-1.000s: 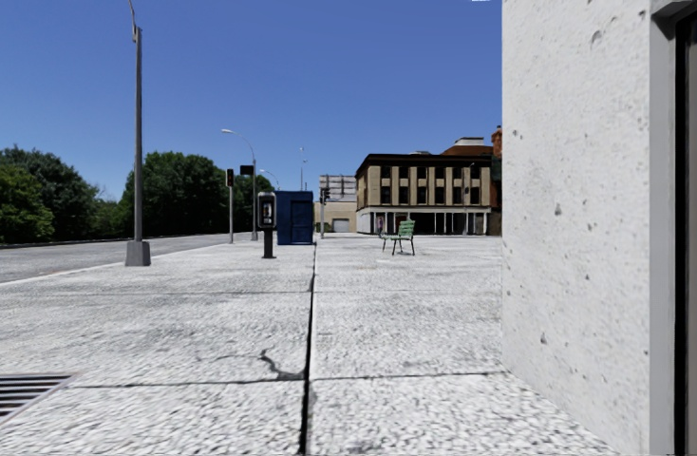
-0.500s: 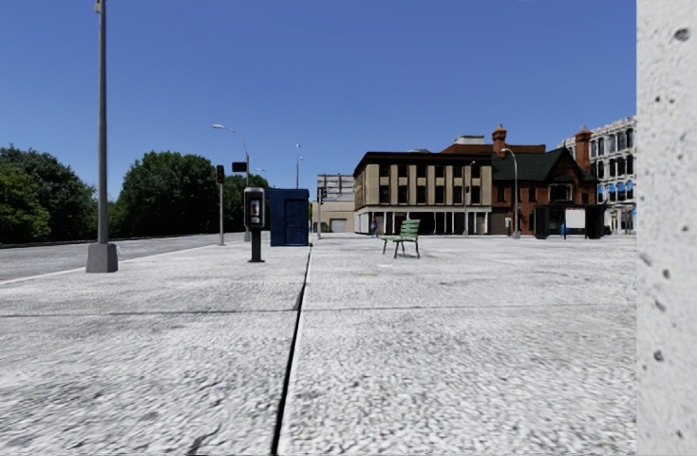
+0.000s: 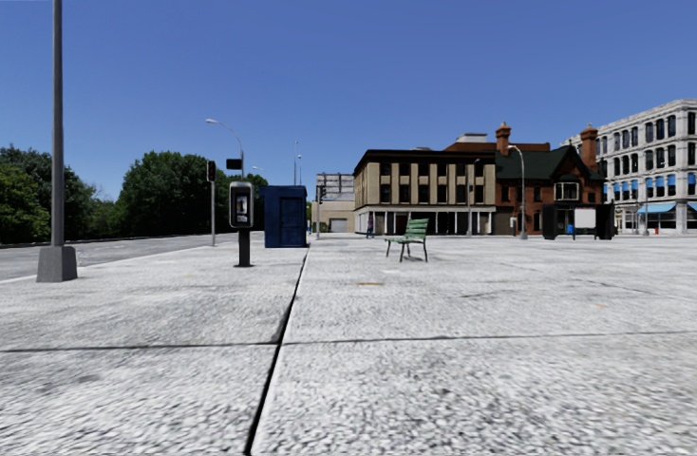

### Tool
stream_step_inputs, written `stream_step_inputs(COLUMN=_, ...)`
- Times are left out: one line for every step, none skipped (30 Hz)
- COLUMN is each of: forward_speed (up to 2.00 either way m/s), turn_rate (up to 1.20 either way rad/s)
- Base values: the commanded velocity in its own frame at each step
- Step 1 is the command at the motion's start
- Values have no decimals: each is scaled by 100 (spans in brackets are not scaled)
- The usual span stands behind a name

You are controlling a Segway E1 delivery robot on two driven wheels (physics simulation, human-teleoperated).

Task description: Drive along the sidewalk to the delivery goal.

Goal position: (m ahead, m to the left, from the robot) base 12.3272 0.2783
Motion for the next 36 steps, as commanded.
stream_step_inputs(forward_speed=200, turn_rate=0)
stream_step_inputs(forward_speed=200, turn_rate=0)
stream_step_inputs(forward_speed=200, turn_rate=0)
stream_step_inputs(forward_speed=200, turn_rate=0)
stream_step_inputs(forward_speed=200, turn_rate=0)
stream_step_inputs(forward_speed=200, turn_rate=0)
stream_step_inputs(forward_speed=200, turn_rate=0)
stream_step_inputs(forward_speed=200, turn_rate=0)
stream_step_inputs(forward_speed=200, turn_rate=0)
stream_step_inputs(forward_speed=200, turn_rate=0)
stream_step_inputs(forward_speed=200, turn_rate=0)
stream_step_inputs(forward_speed=200, turn_rate=0)
stream_step_inputs(forward_speed=200, turn_rate=0)
stream_step_inputs(forward_speed=200, turn_rate=0)
stream_step_inputs(forward_speed=200, turn_rate=0)
stream_step_inputs(forward_speed=200, turn_rate=0)
stream_step_inputs(forward_speed=200, turn_rate=0)
stream_step_inputs(forward_speed=200, turn_rate=0)
stream_step_inputs(forward_speed=200, turn_rate=0)
stream_step_inputs(forward_speed=200, turn_rate=0)
stream_step_inputs(forward_speed=200, turn_rate=0)
stream_step_inputs(forward_speed=200, turn_rate=0)
stream_step_inputs(forward_speed=200, turn_rate=0)
stream_step_inputs(forward_speed=200, turn_rate=0)
stream_step_inputs(forward_speed=200, turn_rate=0)
stream_step_inputs(forward_speed=200, turn_rate=0)
stream_step_inputs(forward_speed=200, turn_rate=0)
stream_step_inputs(forward_speed=200, turn_rate=0)
stream_step_inputs(forward_speed=200, turn_rate=0)
stream_step_inputs(forward_speed=200, turn_rate=0)
stream_step_inputs(forward_speed=200, turn_rate=0)
stream_step_inputs(forward_speed=200, turn_rate=0)
stream_step_inputs(forward_speed=200, turn_rate=0)
stream_step_inputs(forward_speed=200, turn_rate=0)
stream_step_inputs(forward_speed=200, turn_rate=0)
stream_step_inputs(forward_speed=200, turn_rate=0)
